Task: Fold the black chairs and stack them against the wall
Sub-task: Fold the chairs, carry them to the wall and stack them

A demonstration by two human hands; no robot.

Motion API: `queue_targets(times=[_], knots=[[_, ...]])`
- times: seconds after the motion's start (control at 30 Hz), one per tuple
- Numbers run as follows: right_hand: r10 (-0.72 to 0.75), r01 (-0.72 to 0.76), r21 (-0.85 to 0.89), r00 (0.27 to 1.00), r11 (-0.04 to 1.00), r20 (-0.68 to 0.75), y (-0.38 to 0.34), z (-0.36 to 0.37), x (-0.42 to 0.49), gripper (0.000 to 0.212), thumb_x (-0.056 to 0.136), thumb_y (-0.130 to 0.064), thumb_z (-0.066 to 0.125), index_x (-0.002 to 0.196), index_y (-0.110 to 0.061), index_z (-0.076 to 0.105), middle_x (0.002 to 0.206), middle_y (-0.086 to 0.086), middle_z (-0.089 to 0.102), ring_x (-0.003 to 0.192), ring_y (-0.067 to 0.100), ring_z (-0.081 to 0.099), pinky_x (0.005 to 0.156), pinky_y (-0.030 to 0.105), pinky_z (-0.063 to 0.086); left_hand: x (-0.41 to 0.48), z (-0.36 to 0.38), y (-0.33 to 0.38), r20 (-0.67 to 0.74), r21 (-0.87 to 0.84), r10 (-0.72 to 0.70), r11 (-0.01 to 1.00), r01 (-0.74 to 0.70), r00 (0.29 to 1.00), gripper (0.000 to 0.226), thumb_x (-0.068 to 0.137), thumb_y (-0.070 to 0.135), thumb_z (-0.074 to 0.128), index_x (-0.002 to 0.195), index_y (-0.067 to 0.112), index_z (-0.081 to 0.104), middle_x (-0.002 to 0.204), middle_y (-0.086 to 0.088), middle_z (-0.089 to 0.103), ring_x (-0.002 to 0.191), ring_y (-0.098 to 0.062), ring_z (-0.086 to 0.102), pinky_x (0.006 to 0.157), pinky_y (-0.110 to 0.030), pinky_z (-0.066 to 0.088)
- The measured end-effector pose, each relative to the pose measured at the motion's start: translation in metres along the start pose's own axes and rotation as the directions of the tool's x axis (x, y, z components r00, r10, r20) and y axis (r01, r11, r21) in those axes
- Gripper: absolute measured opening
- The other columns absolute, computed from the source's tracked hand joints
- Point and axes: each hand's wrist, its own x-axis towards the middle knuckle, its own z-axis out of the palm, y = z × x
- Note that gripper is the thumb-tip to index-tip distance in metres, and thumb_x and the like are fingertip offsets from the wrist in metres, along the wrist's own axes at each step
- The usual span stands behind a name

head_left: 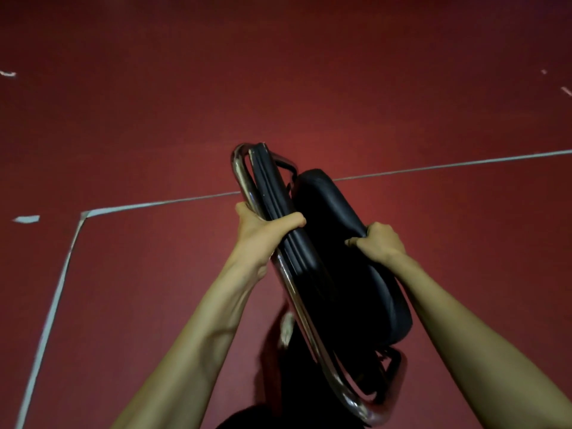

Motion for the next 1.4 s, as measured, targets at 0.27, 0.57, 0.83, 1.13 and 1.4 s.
queue_targets(times=[0.27, 0.57, 0.83, 1.13, 1.4], knots=[[-0.08, 0.084, -0.029, 0.99, 0.996, 0.115, -0.155, -0.031, 0.177, 0.049, 0.076, -0.046, 0.071, 0.098, -0.002, 0.066, 0.105, 0.02, 0.067, 0.095, 0.035, 0.064, 0.072, 0.033, 0.046, 0.198, -0.021, 0.086, -0.123, -0.034, -0.041, 0.999, 0.037, 0.992, 0.065, 0.068, 0.005, 0.082, 0.116, 0.011, 0.038, 0.093, -0.001, 0.06, 0.08, -0.014, 0.063, 0.068, -0.027, 0.052], [-0.13, 0.135, -0.019, 0.979, 0.991, 0.154, -0.393, -0.034, 0.395, 0.04, 0.076, -0.04, 0.073, 0.084, -0.003, 0.063, 0.09, 0.018, 0.066, 0.083, 0.034, 0.065, 0.062, 0.03, 0.041, 0.479, -0.106, 0.191, -0.156, -0.053, -0.046, 0.998, 0.038, 0.987, 0.067, 0.069, 0.006, 0.081, 0.119, 0.01, 0.037, 0.093, 0.001, 0.058, 0.079, -0.012, 0.062, 0.061, -0.024, 0.052], [-0.142, 0.133, 0.084, 0.984, 0.988, 0.112, -0.587, -0.066, 0.567, 0.036, 0.079, -0.037, 0.072, 0.069, -0.007, 0.056, 0.076, 0.013, 0.063, 0.069, 0.031, 0.062, 0.057, 0.03, 0.039, 0.704, -0.161, 0.312, -0.122, 0.104, 0.024, 0.995, -0.011, 0.992, 0.064, 0.068, 0.012, 0.083, 0.114, 0.013, 0.039, 0.096, 0.001, 0.06, 0.078, -0.007, 0.062, 0.057, -0.017, 0.047], [-0.144, 0.133, 0.134, 0.987, 0.982, 0.075, -0.782, -0.087, 0.797, 0.037, 0.08, -0.037, 0.072, 0.082, -0.001, 0.063, 0.079, 0.013, 0.061, 0.071, 0.03, 0.06, 0.059, 0.03, 0.038, 0.988, -0.205, 0.421, -0.164, 0.293, 0.069, 0.956, -0.018, 0.984, 0.07, 0.054, 0.025, 0.089, 0.11, 0.013, 0.049, 0.11, -0.004, 0.06, 0.096, -0.019, 0.063, 0.076, -0.033, 0.056], [-0.084, 0.081, 0.074, 0.995, 0.994, 0.045, -0.934, -0.132, 0.977, 0.038, 0.078, -0.039, 0.073, 0.083, -0.003, 0.065, 0.084, 0.015, 0.066, 0.077, 0.033, 0.064, 0.062, 0.031, 0.044, 1.216, -0.235, 0.523, -0.044, 0.453, 0.061, 0.891, -0.034, 0.997, 0.092, 0.044, 0.053, 0.084, 0.115, 0.01, 0.046, 0.11, 0.0, 0.057, 0.1, -0.019, 0.059, 0.085, -0.04, 0.055]])
